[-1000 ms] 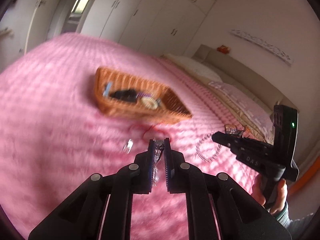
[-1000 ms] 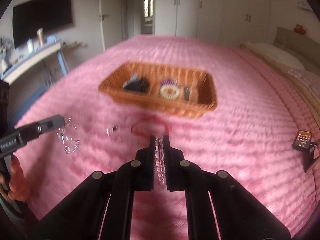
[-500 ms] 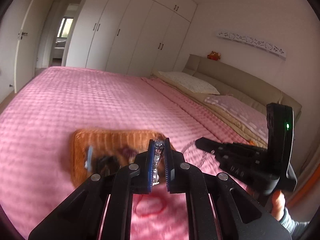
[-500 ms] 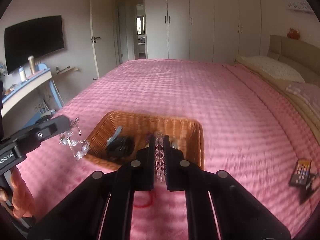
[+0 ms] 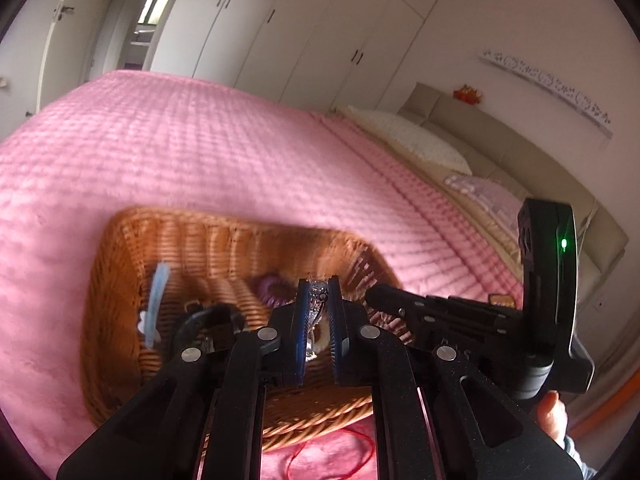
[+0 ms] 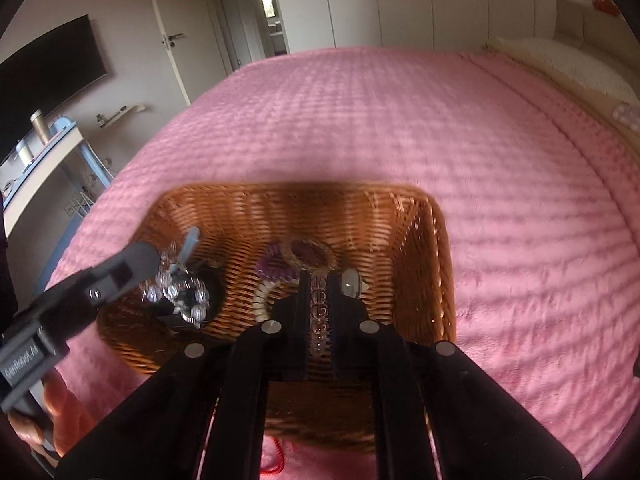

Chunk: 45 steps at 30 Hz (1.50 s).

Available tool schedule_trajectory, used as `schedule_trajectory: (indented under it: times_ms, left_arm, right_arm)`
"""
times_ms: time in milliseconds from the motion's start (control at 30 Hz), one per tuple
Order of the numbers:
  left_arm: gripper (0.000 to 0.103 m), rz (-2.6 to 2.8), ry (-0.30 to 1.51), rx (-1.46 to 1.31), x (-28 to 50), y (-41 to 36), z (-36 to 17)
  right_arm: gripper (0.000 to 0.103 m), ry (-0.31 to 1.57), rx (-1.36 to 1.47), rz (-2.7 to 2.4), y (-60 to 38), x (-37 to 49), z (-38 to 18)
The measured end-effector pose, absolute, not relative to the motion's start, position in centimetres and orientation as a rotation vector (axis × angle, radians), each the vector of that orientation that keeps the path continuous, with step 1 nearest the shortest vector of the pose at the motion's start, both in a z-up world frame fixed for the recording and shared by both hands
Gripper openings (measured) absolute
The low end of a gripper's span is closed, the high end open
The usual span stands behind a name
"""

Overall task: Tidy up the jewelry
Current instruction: 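Carry the brooch and beaded bracelet into the basket and open both tools, then withdraw both tools from the basket toward the remaining jewelry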

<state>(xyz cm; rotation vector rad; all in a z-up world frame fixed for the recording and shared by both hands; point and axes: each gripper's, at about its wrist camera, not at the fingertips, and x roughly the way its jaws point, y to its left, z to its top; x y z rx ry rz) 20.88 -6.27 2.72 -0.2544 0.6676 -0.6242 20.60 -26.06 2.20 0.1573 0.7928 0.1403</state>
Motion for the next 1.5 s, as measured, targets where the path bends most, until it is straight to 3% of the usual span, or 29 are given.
schedule_trajectory:
  times_ms: [233, 267, 333, 400, 567, 700, 867, 1067, 1500]
  left_arm:
    - [0.008, -0.598, 0.69, -0.195, 21.3, -7.3, 1.7]
    - [0.015, -0.59, 0.687, -0.193, 21.2, -7.2, 1.7]
    - [0.024, -0.586, 0.679, -0.196, 21.1, -6.9, 1.8]
    - [0.025, -0.579, 0.67, -0.199, 20.8, -6.4, 2.2]
    - [0.032, -0.577, 0.631, -0.212, 19.1, -4.9, 3.7]
    - [0.033, -0.571, 0.592, -0.211, 16.9, -3.5, 5.3]
    - [0.043, -0.559, 0.547, -0.217, 13.5, -1.5, 6.7]
    - [0.048, -0.537, 0.546, -0.189, 9.5, 0.3, 5.5]
    - [0.043, -0.513, 0.785, -0.078, 9.2, -0.1, -3.4]
  right_arm:
    - [0.008, 0.81, 0.222, 0.157, -27.1, 21.2, 1.6]
    - [0.01, 0.811, 0.242, 0.176, -27.3, 21.1, 1.7]
    - [0.021, 0.808, 0.259, 0.198, -27.5, 20.8, 1.9]
    - [0.029, 0.79, 0.255, 0.198, -27.5, 20.0, 2.4]
    - [0.032, 0.77, 0.261, 0.213, -27.2, 18.5, 3.4]
    - [0.045, 0.731, 0.254, 0.227, -26.6, 16.1, 4.6]
    - [0.045, 0.669, 0.182, 0.253, -24.7, 12.0, 6.2]
    - [0.045, 0.677, 0.147, 0.273, -23.5, 8.2, 4.7]
    - [0.042, 0.841, 0.166, 0.19, -23.5, 10.0, -4.6]
